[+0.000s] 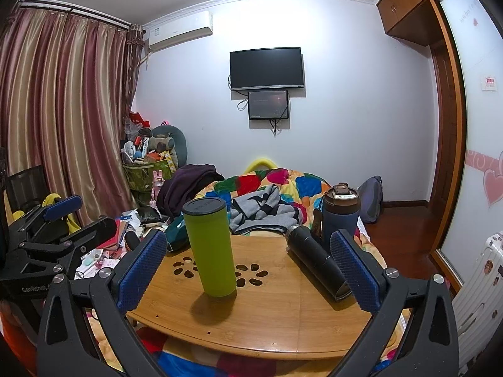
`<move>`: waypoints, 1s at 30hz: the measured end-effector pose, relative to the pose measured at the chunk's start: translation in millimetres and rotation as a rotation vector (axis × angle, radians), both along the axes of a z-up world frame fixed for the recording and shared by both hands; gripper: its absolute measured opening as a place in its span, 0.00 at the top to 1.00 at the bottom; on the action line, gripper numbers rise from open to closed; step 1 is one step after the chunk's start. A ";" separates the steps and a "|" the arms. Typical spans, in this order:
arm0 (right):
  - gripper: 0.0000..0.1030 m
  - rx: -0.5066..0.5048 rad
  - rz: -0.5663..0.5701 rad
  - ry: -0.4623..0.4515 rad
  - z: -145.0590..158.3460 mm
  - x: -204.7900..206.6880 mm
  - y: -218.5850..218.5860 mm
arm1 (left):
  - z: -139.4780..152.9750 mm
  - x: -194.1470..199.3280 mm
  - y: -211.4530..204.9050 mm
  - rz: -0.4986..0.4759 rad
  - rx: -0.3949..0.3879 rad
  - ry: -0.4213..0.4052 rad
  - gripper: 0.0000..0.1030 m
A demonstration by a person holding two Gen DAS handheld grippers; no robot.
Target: Flip cup upside down
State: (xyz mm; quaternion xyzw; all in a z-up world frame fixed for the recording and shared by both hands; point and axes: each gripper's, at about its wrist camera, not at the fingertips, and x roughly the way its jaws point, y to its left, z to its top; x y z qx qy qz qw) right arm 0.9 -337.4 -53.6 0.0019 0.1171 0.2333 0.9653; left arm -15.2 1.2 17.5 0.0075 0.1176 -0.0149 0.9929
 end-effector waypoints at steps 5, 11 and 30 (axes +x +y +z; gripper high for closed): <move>0.00 0.001 -0.004 0.000 -1.2 -0.5 0.5 | 0.6 0.8 1.7 -0.003 -0.006 0.001 0.00; 0.00 0.004 -0.007 0.005 -3.7 -0.2 1.2 | 0.6 1.8 2.2 -0.003 -0.013 0.003 0.00; 0.00 0.005 -0.005 0.028 -8.5 4.4 1.1 | -4.8 8.6 6.5 0.016 -0.050 0.028 0.00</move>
